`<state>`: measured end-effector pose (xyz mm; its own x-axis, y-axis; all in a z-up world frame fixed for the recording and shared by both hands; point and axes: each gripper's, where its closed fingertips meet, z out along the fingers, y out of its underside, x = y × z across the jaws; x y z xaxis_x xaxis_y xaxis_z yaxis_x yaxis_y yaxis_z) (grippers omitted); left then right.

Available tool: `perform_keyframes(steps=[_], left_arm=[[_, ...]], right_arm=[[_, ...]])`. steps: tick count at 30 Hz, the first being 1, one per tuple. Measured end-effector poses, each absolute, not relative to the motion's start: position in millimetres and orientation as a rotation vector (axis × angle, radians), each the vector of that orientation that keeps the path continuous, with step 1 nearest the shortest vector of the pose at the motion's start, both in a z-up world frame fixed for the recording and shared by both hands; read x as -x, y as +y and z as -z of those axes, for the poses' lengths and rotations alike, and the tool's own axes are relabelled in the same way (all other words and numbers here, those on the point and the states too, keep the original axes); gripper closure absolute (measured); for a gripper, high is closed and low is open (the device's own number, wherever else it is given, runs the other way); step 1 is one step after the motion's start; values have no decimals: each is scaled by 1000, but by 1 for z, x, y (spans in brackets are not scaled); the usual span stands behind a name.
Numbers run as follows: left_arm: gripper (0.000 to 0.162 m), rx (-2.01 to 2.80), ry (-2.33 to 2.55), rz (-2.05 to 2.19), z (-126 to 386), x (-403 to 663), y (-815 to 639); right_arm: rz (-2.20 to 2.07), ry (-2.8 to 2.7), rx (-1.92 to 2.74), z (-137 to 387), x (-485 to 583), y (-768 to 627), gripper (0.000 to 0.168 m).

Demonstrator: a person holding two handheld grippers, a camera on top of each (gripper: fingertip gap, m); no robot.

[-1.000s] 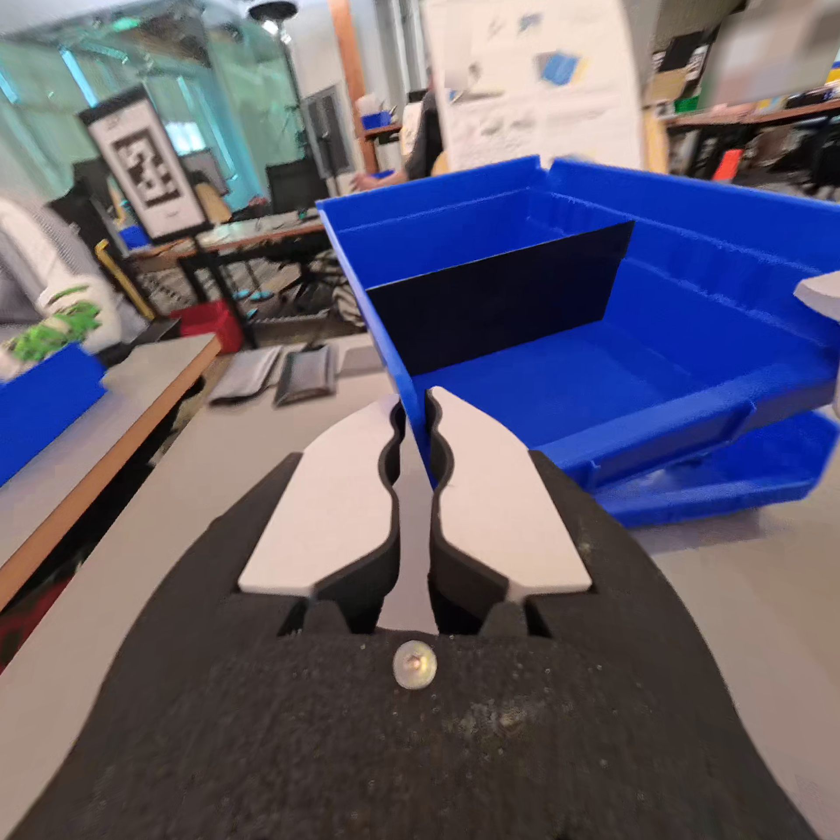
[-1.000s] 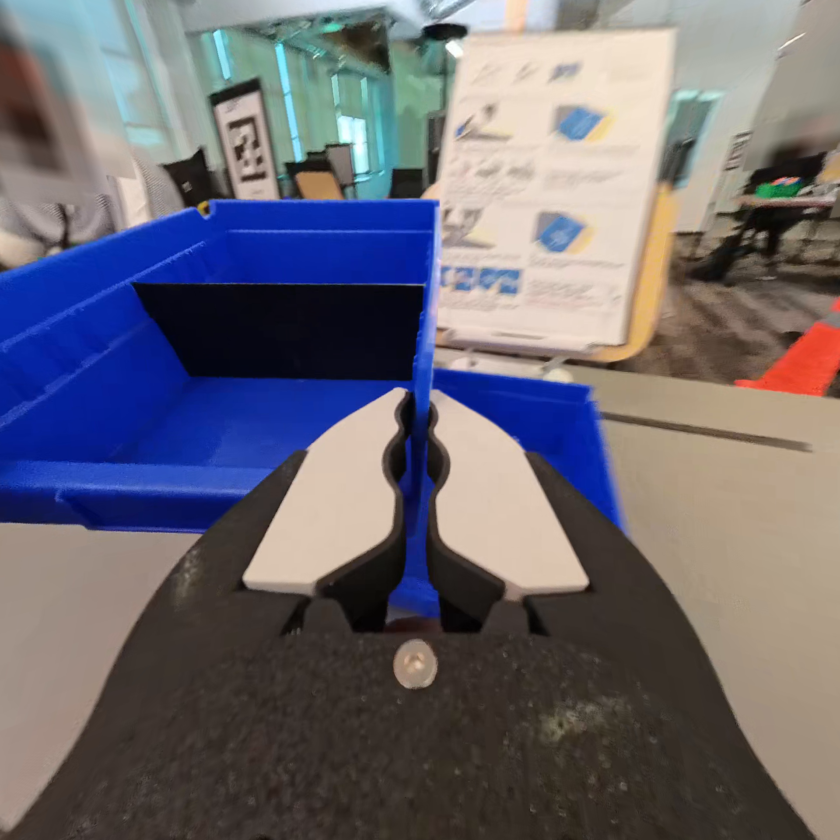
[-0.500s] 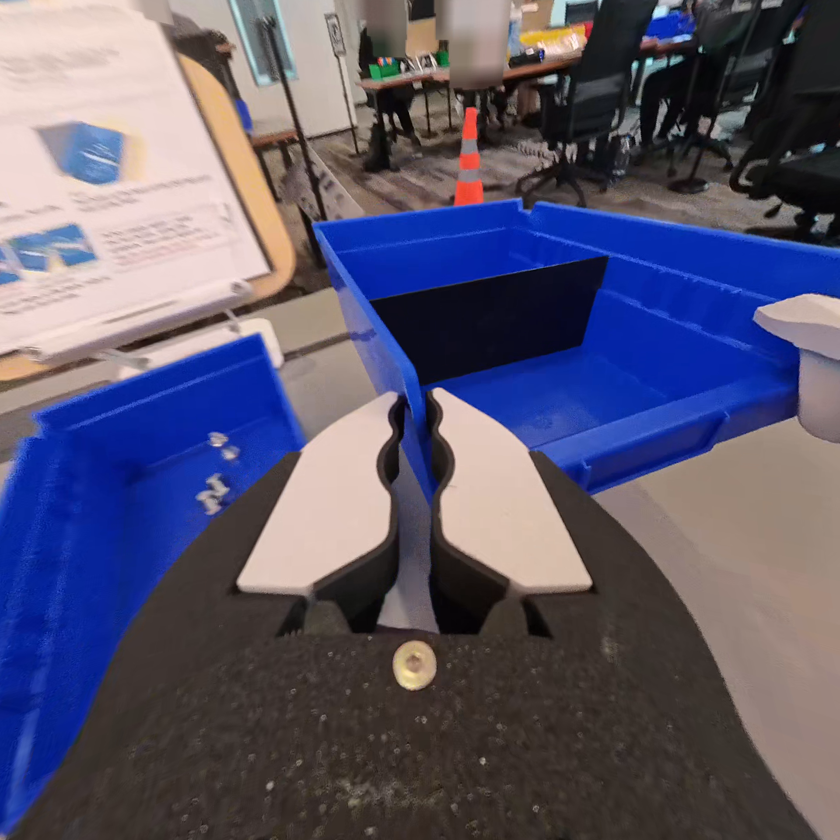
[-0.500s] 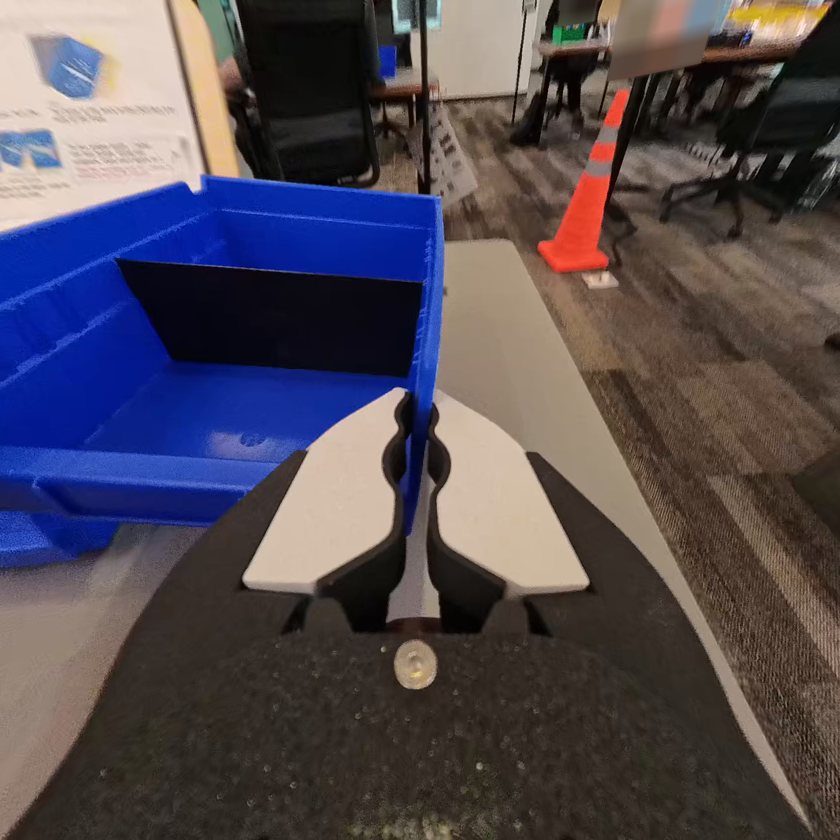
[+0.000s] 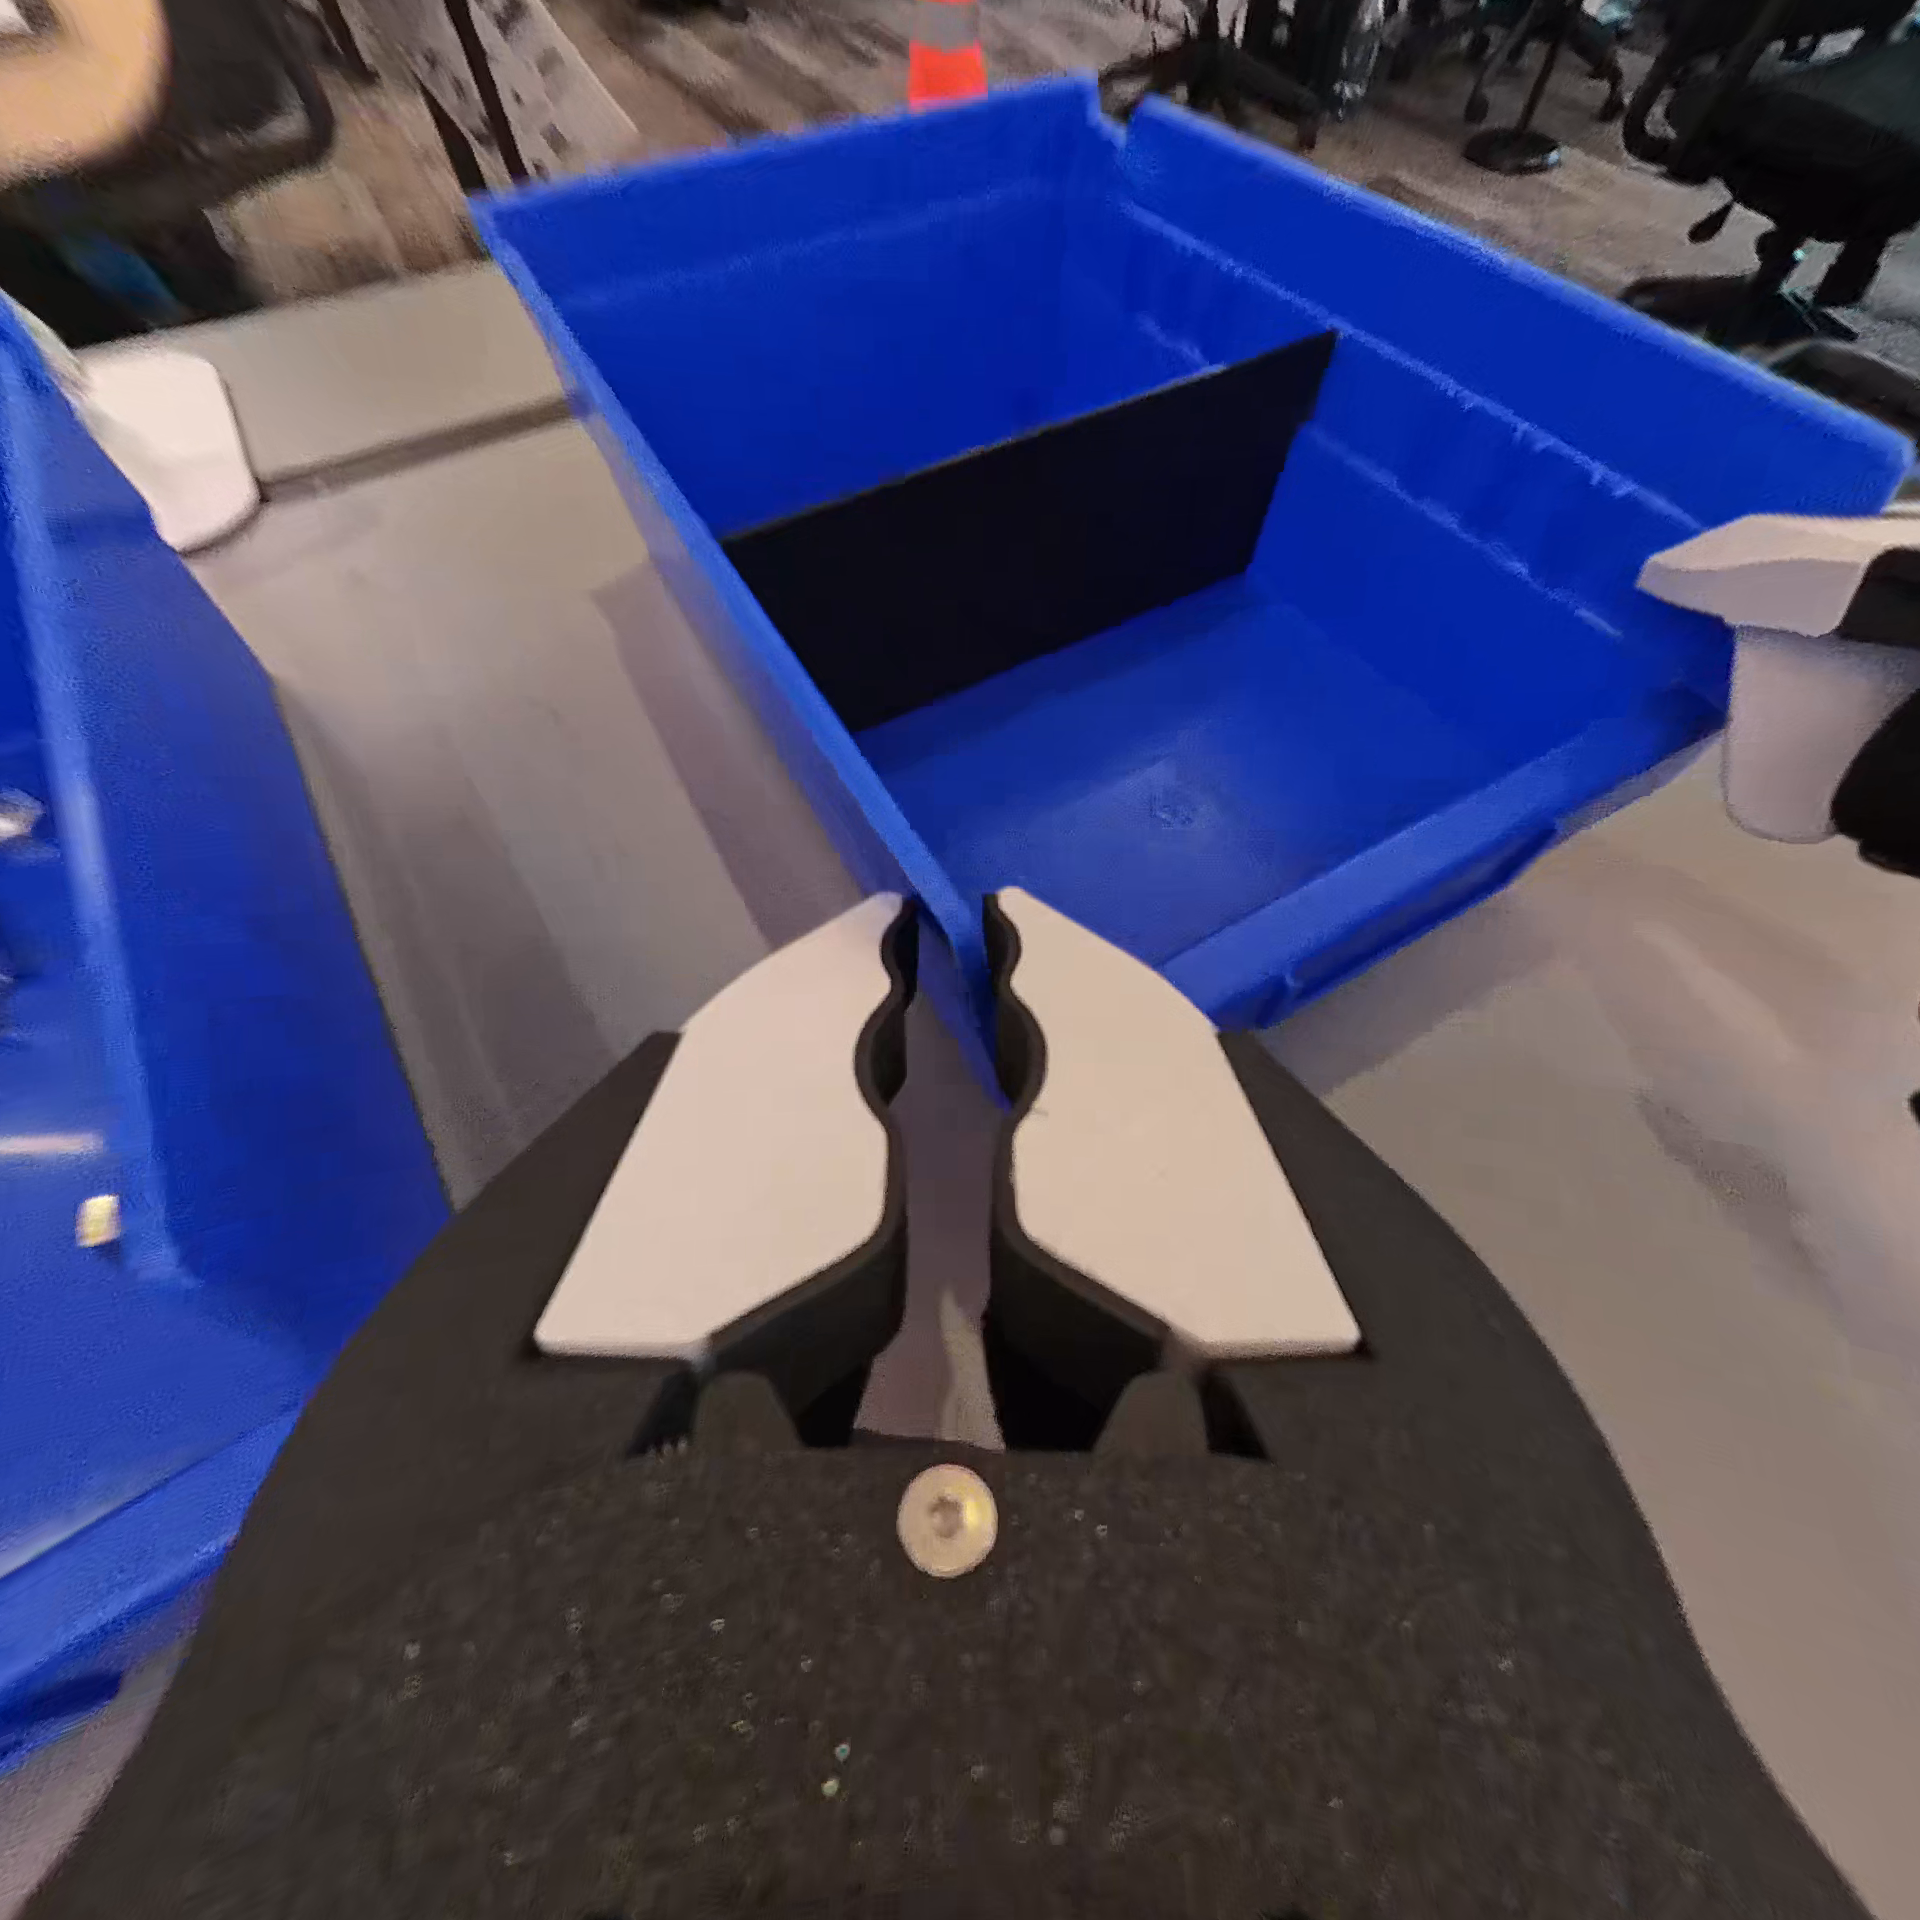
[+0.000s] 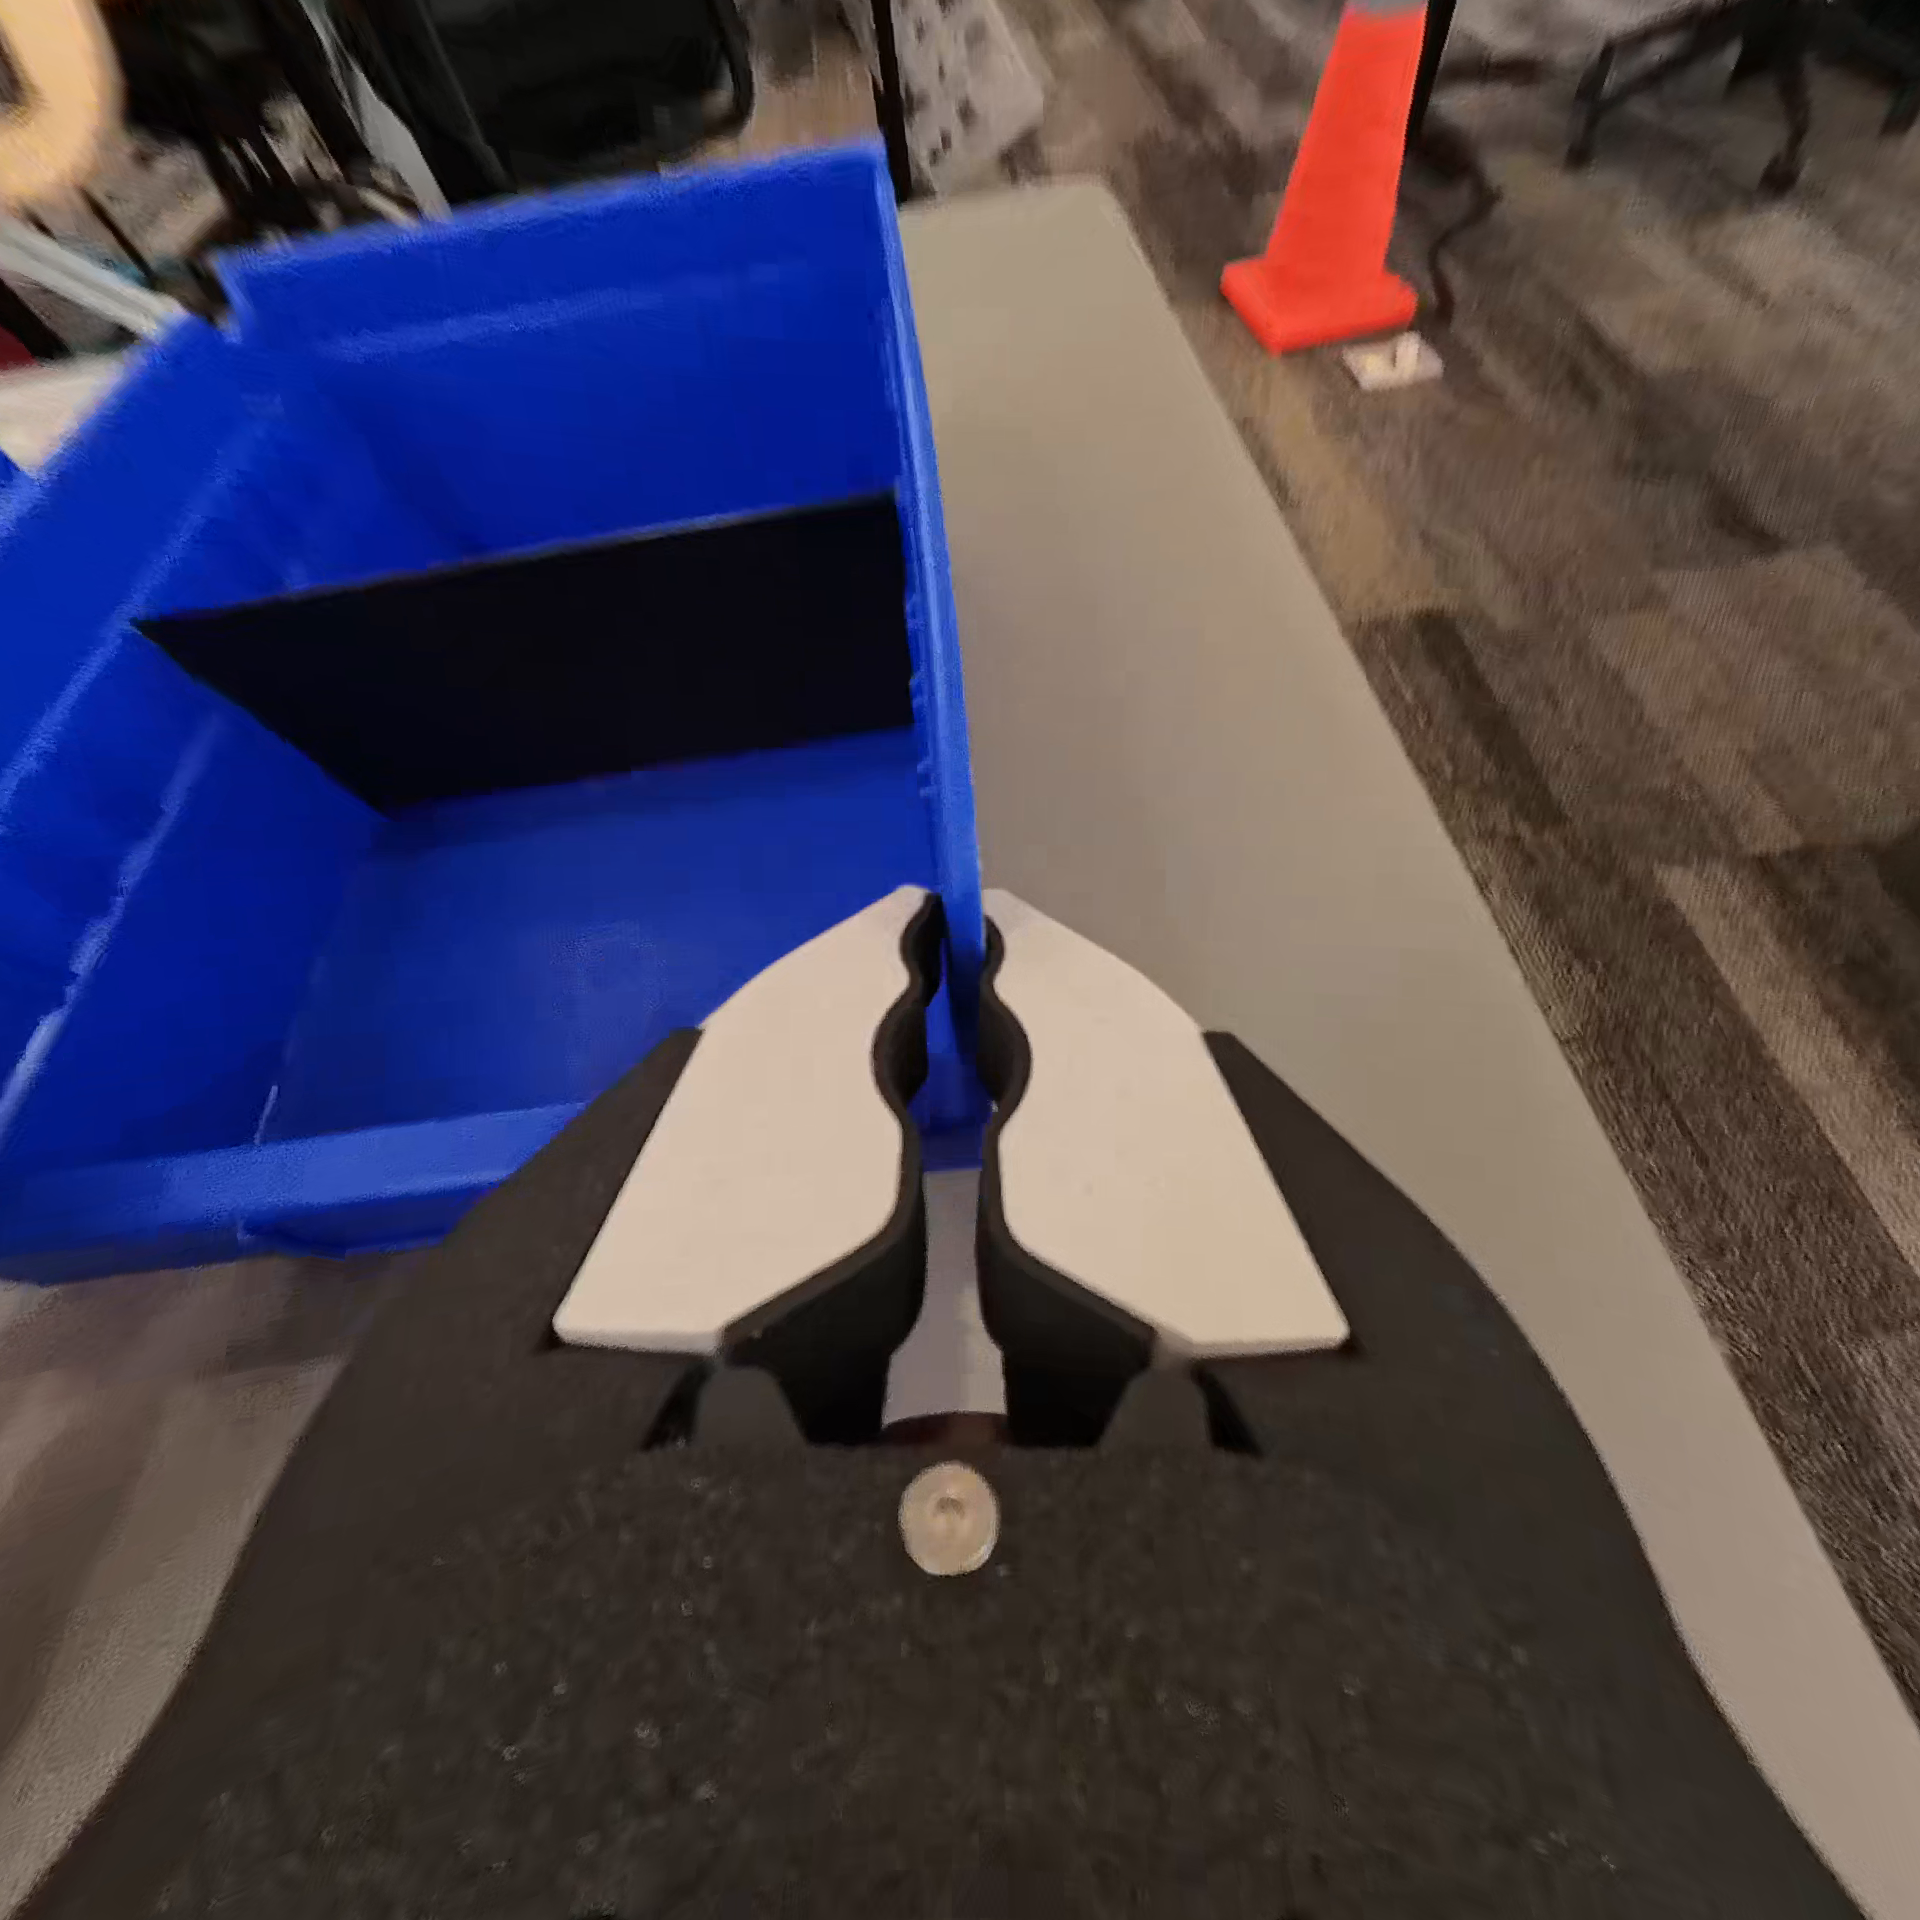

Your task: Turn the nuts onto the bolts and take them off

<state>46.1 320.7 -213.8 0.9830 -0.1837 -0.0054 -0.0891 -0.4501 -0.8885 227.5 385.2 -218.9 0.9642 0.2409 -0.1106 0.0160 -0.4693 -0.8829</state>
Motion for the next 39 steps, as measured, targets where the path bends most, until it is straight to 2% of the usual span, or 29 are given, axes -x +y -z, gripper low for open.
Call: perform_keyframes(steps=[4, 7, 8, 10, 13, 15, 18, 21, 24, 27, 30, 31, 32, 33, 34, 37, 39], left_arm=[[147, 2077, 223, 179, 217, -49, 323], [129, 2133, 334, 255, 217, -60, 308], [123, 2128, 369, 260, 210, -57, 300], [117, 2077, 395, 269, 185, -41, 283], [105, 2042, 431, 422, 148, -13, 247], [107, 2007, 458, 486, 131, 17, 225], [106, 1915, 343, 296, 116, 96, 209], [109, 1853, 138, 4, 127, 185, 195], [107, 1928, 11, -177, 165, 242, 194], [104, 1968, -54, -64, 187, 248, 204], [109, 2001, -67, -29, 198, 245, 216], [114, 2016, -71, -41, 202, 246, 219], [126, 2040, -79, -48, 208, 247, 222], [146, 2057, -88, -40, 213, 248, 224], [153, 2053, -103, -37, 214, 249, 226], [158, 2060, -102, -171, 214, 262, 226], [158, 2053, -114, -147, 214, 261, 225]], right_arm=[[-246, -180, 2042, 222, -229, 388, 164], [-249, -169, 2024, 218, -233, 386, 161], [-246, -186, 1993, 211, -235, 383, 153], [-200, -229, 1902, 188, -245, 374, 129], [-161, -220, 1705, 137, -250, 361, 130], [-210, -237, 1605, 108, -231, 347, 127], [-340, -307, 1548, 88, -173, 327, 119], [-533, -425, 1548, 93, -83, 301, 103], [-653, -548, 1671, 130, 8, 283, 95], [-652, -540, 1838, 175, 59, 284, 88], [-610, -539, 1874, 199, 83, 290, 90], [-586, -541, 1892, 206, 87, 292, 99], [-574, -554, 1916, 214, 93, 293, 113], [-536, -553, 1934, 219, 94, 295, 118], [-472, -532, 1935, 220, 89, 299, 135], [-516, -472, 1984, 220, 85, 298, 159], [-483, -463, 1985, 220, 83, 296, 161]])
